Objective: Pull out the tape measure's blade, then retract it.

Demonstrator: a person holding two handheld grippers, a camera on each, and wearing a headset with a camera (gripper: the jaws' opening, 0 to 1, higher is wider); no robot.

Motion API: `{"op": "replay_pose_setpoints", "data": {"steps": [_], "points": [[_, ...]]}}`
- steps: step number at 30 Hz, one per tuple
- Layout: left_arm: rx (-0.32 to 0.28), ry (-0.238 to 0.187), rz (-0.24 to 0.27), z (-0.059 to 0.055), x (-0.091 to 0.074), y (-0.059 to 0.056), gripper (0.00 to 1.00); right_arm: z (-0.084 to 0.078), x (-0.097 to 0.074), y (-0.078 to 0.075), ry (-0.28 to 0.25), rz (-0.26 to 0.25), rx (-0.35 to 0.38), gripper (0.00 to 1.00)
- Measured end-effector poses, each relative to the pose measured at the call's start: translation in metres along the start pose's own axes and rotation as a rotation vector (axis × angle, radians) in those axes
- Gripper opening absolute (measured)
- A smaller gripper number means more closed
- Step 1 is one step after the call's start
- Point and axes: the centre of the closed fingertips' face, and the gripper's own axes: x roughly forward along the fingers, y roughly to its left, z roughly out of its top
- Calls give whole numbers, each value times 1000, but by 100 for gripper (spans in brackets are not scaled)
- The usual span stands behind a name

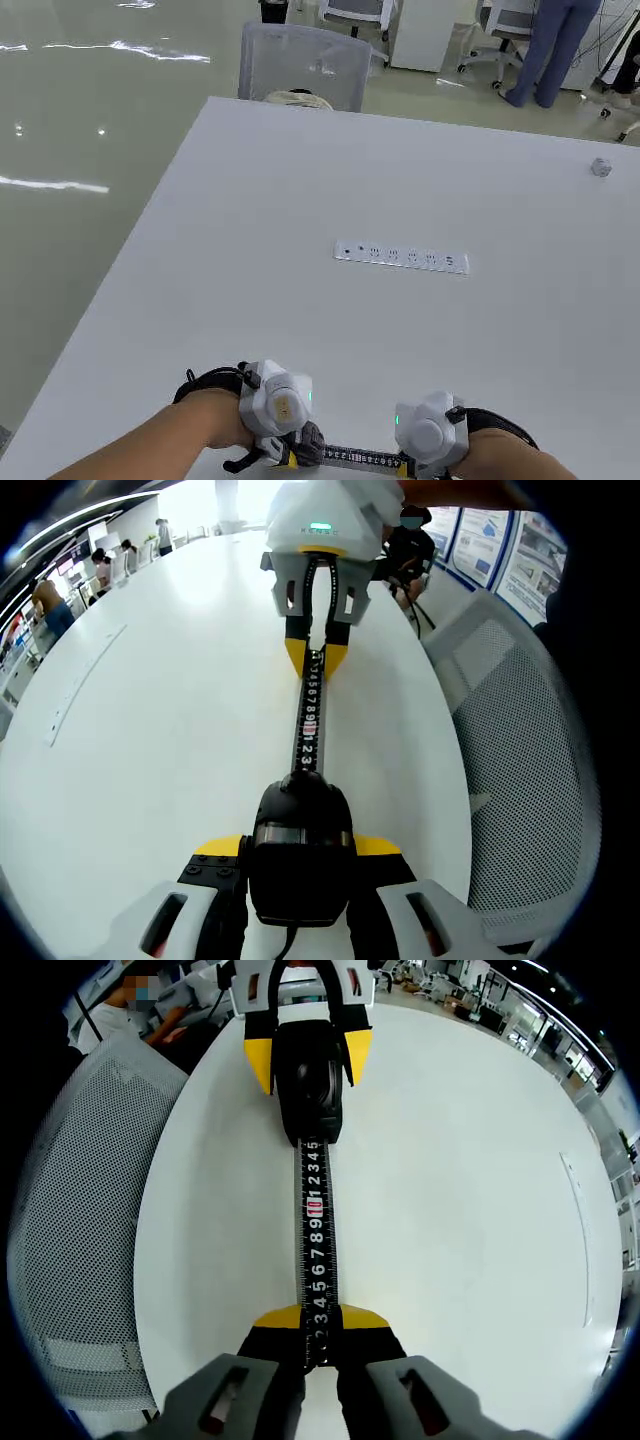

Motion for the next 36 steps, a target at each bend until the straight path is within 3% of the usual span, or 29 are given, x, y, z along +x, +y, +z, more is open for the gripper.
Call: {"op": "replay_pose_setpoints", "data": {"steps": [36], "points": [[4,-3,2,0,0,0,35,-38,-15,0,36,-4,32,11]]}}
